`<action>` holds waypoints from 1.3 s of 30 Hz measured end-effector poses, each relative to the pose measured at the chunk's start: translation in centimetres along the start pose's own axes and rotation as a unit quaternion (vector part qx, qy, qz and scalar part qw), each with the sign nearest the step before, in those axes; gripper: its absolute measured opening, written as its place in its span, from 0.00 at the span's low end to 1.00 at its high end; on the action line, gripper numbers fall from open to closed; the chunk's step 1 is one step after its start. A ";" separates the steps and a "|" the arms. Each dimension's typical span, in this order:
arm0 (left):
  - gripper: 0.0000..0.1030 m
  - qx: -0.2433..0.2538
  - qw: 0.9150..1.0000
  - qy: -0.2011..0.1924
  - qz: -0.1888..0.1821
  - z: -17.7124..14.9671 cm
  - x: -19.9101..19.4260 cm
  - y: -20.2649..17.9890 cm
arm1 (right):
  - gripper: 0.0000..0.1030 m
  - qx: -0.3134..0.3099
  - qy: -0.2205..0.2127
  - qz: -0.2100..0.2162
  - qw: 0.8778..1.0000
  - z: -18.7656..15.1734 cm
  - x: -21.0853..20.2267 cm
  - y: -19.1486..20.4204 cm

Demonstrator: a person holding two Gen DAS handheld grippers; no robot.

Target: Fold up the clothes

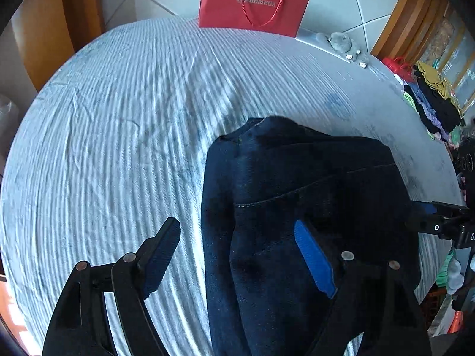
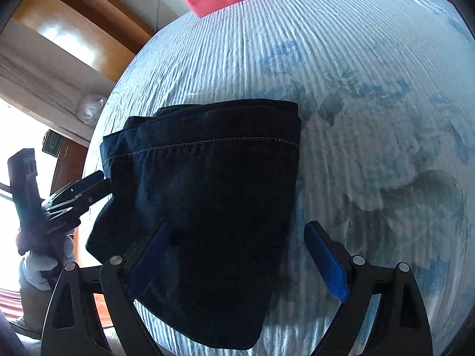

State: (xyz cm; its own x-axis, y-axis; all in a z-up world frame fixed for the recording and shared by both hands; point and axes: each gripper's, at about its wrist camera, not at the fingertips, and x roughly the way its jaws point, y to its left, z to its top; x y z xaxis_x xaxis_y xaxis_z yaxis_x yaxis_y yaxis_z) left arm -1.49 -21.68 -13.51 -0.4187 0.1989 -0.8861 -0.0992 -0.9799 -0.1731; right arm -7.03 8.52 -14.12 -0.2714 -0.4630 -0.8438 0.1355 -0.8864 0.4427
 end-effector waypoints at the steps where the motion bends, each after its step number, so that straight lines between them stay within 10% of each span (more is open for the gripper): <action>1: 0.80 -0.010 1.000 0.003 -0.009 -0.1 0.4 0.4 | 0.89 0.000 -0.003 -0.002 1.000 0.0 0.0 0.1; 13: 0.83 -0.034 0.997 0.017 -0.073 -0.5 1.9 2.6 | 0.88 0.009 -0.005 -0.001 1.000 1.1 1.2 -0.2; 17: 0.57 -0.030 0.994 0.022 -0.099 -0.6 1.6 2.1 | 0.75 0.004 0.000 0.010 1.000 1.3 2.0 -0.2; 39: 0.49 -0.023 0.981 0.037 -0.188 -0.1 2.2 3.8 | 0.49 -0.025 0.010 0.047 0.999 1.2 2.4 0.8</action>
State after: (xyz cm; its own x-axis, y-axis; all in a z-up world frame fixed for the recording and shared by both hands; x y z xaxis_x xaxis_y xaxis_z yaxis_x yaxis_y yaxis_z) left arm -2.72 -24.98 -16.12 -0.2945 0.5463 -0.7841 -0.1917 -0.8376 -0.5115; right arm -8.68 6.68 -15.46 -0.2355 -0.5438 -0.8055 0.2074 -0.8378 0.5050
